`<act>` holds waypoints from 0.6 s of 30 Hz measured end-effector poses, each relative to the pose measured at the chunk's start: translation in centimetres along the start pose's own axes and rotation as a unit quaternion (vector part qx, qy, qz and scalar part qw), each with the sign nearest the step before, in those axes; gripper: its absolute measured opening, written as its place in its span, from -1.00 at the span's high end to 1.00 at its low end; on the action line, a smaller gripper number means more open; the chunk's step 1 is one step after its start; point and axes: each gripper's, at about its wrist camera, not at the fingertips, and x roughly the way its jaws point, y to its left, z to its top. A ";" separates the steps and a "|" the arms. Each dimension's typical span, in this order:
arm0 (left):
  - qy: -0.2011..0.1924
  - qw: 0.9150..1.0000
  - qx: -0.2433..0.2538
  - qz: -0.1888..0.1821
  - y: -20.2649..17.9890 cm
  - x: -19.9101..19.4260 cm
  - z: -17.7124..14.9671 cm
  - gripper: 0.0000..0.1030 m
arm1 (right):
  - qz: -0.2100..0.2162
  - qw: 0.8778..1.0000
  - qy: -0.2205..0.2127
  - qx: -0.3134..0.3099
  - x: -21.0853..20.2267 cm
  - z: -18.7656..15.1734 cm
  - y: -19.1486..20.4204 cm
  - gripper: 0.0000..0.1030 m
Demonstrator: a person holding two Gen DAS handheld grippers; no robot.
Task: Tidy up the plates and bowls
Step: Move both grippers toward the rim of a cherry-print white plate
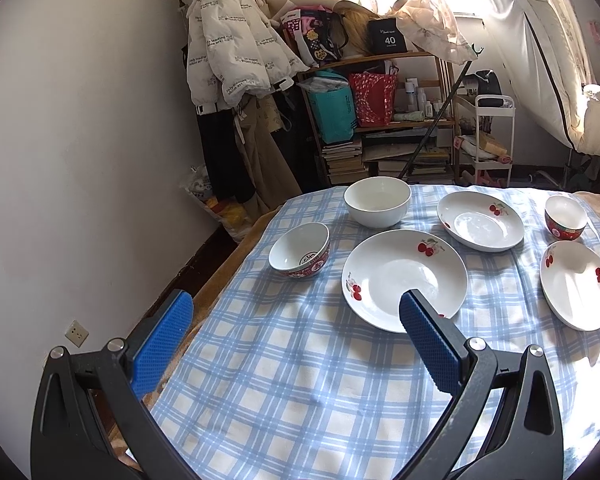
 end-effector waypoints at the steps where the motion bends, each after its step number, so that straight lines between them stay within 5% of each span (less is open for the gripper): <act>1: 0.003 1.000 0.003 0.002 0.0 0.2 0.4 -0.97 | 0.001 1.000 -0.003 -0.004 0.0 0.3 0.2 -1.00; 18: 0.106 0.994 -0.007 0.007 1.7 8.4 6.2 -0.97 | 0.035 0.998 -0.035 -0.036 4.0 8.1 4.8 -1.00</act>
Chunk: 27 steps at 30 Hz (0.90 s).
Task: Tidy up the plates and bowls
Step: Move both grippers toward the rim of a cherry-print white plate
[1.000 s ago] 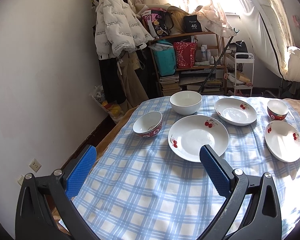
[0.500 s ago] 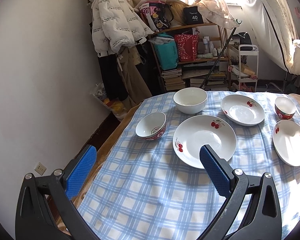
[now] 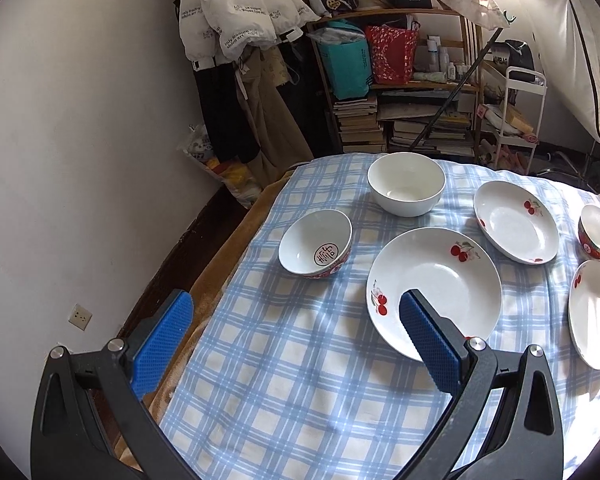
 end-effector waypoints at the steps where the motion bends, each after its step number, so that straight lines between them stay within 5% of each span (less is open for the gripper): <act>1: 0.001 1.000 0.001 0.000 0.1 0.4 0.4 -0.97 | 0.002 1.000 0.001 -0.002 0.6 0.4 0.3 -1.00; 17: 0.027 0.999 -0.030 -0.008 -0.1 9.4 2.5 -0.97 | 0.035 0.996 0.077 0.002 10.4 0.4 2.3 -1.00; 27: 0.088 0.995 -0.026 -0.027 -1.6 14.5 1.5 -0.97 | 0.044 0.990 0.132 0.018 16.0 -2.0 2.1 -1.00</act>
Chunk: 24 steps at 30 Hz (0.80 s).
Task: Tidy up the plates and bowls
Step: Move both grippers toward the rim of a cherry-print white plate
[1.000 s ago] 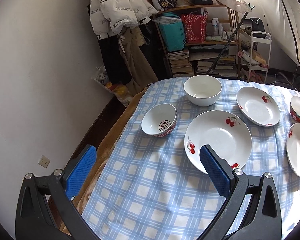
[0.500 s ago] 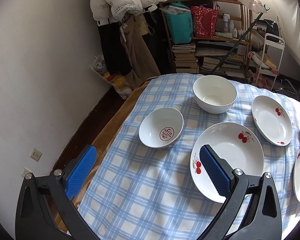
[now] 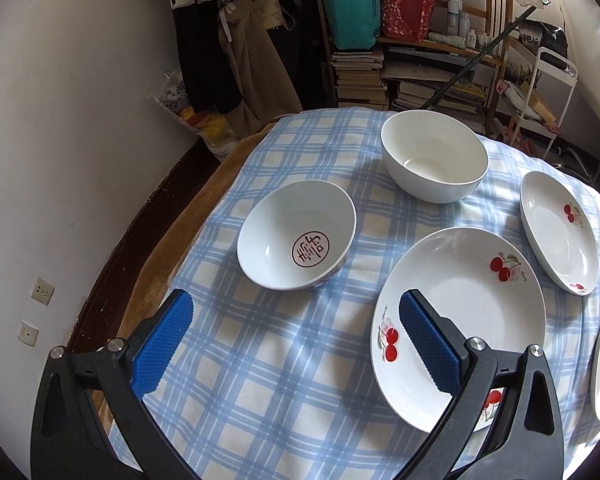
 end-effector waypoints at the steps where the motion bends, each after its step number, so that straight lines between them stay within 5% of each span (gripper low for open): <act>1: 0.004 1.000 0.006 0.005 -0.3 0.3 -0.2 -0.97 | 0.002 1.000 0.007 0.001 0.6 -0.1 -0.2 -1.00; 11: 0.039 0.999 0.019 0.000 -1.4 2.8 -0.9 -0.97 | 0.035 0.997 0.063 0.000 5.1 -1.9 0.3 -0.60; 17: 0.057 0.998 0.025 -0.014 -1.8 4.0 -1.5 -0.97 | 0.052 0.994 0.093 0.012 6.7 -3.1 -0.1 -0.11; 20: 0.061 0.998 0.026 -0.023 -2.1 4.3 -1.7 -0.97 | 0.060 0.992 0.112 0.015 7.4 -3.6 -0.3 0.33; 24: 0.072 0.996 0.023 -0.037 -2.3 4.9 -1.9 -0.97 | 0.062 0.990 0.121 0.022 7.8 -4.3 -0.5 0.39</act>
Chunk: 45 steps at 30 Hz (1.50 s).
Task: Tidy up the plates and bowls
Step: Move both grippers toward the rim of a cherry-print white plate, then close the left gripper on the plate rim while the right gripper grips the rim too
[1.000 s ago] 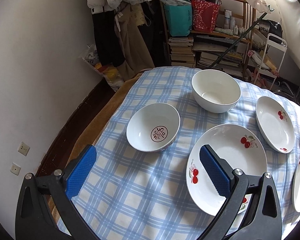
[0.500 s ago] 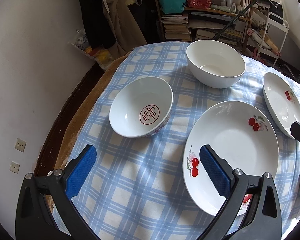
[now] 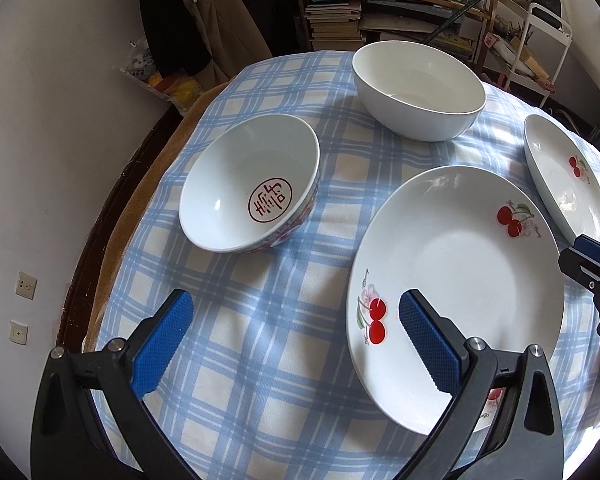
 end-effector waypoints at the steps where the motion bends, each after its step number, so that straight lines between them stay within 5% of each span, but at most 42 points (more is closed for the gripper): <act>1: 0.003 1.000 -0.001 -0.005 0.0 0.2 0.0 -0.96 | 0.000 1.000 0.002 0.003 0.1 0.0 -0.1 0.39; 10: 0.022 1.000 0.000 -0.019 -0.3 1.9 -0.3 -0.70 | 0.000 1.000 0.014 0.014 1.5 -0.3 -0.5 0.46; 14: 0.027 0.999 -0.003 -0.020 -0.4 2.5 -0.4 -0.40 | 0.000 1.000 0.026 0.006 2.2 -0.3 0.0 0.60; 18: 0.025 0.998 0.000 -0.056 -0.8 2.2 -0.2 0.20 | -0.004 0.999 0.031 0.011 2.6 -0.4 -0.3 0.63; 23: 0.037 0.994 -0.003 -0.099 -1.3 2.8 -0.2 0.53 | 0.001 0.999 0.030 0.014 2.6 -0.3 -0.3 0.67; 35: 0.063 0.985 -0.061 -0.150 0.2 3.5 -0.3 0.62 | 0.032 0.998 0.041 0.038 3.0 -0.2 -1.0 0.77; 40: 0.056 0.988 -0.025 -0.145 -0.5 3.4 -0.4 0.59 | 0.008 0.999 0.040 0.019 3.2 -0.3 -0.2 0.72; 45: 0.057 0.984 -0.046 -0.160 0.0 3.6 -0.4 0.60 | -0.003 0.999 0.035 0.016 3.0 -0.4 0.1 0.71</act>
